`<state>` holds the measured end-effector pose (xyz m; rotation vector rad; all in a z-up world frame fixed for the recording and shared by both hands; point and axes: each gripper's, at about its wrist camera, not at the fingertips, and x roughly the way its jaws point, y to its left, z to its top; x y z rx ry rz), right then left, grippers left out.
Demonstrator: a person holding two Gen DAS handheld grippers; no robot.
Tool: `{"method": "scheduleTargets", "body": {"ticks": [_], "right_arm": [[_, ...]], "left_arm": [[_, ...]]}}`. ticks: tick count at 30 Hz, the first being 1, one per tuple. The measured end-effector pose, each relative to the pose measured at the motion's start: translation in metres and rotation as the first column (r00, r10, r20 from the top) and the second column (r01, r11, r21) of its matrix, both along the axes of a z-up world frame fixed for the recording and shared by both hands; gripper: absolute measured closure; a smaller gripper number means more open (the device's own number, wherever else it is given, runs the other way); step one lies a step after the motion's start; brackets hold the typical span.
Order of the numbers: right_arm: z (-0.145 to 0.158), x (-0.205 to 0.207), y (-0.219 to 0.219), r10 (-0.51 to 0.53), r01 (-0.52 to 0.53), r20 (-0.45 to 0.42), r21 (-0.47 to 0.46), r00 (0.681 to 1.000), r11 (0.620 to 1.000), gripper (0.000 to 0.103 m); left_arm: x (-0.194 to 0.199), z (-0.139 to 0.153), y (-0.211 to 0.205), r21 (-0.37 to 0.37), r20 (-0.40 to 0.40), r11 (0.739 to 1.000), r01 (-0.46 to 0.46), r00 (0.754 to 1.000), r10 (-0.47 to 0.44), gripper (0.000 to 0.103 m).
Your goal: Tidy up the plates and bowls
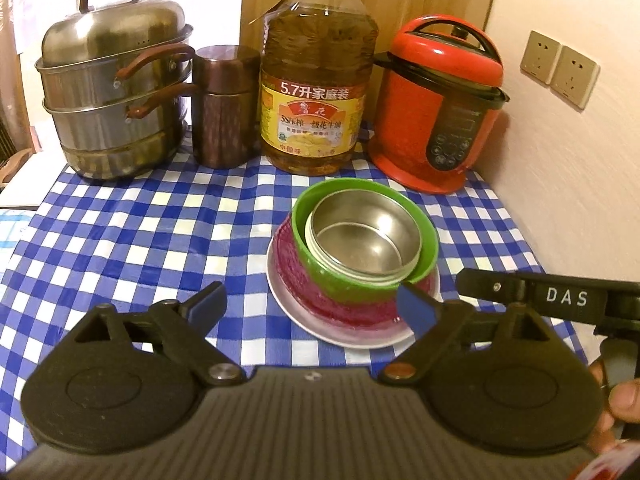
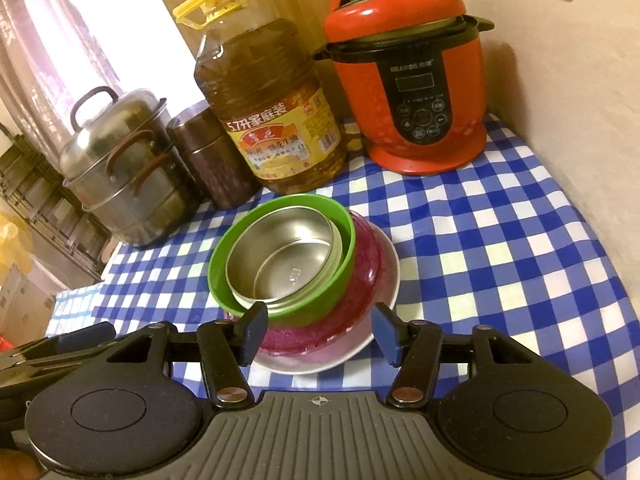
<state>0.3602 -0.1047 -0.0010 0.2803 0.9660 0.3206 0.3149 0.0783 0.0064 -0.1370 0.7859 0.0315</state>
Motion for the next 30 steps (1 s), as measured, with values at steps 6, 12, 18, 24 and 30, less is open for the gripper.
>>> {"method": "scheduleTargets", "body": {"ticks": [6, 12, 18, 24, 30], "right_arm": [[0.003, -0.017, -0.004, 0.007, -0.007, 0.002, -0.019, 1.0, 1.0, 0.041], [0.005, -0.033, -0.01, 0.007, -0.007, 0.0, -0.034, 1.0, 0.999, 0.041], [0.007, -0.05, -0.012, 0.018, -0.018, 0.003, -0.057, 1.0, 0.998, 0.041], [0.014, -0.067, -0.013, 0.021, -0.021, 0.009, -0.064, 1.0, 0.998, 0.041], [0.022, -0.085, -0.01, 0.04, -0.037, 0.027, -0.079, 0.999, 0.996, 0.041]], "left_arm": [[-0.018, -0.003, -0.005, 0.008, -0.01, 1.0, 0.005, 1.0, -0.005, 0.012], [-0.035, -0.003, -0.009, 0.012, -0.012, 1.0, 0.0, 1.0, 0.0, 0.012], [-0.051, 0.0, -0.013, 0.011, -0.004, 1.0, -0.012, 1.0, 0.012, 0.013], [-0.069, 0.002, -0.017, 0.019, -0.005, 1.0, -0.014, 1.0, 0.014, 0.013], [-0.086, 0.006, -0.017, 0.01, -0.02, 1.0, -0.019, 1.0, 0.019, 0.013]]}}
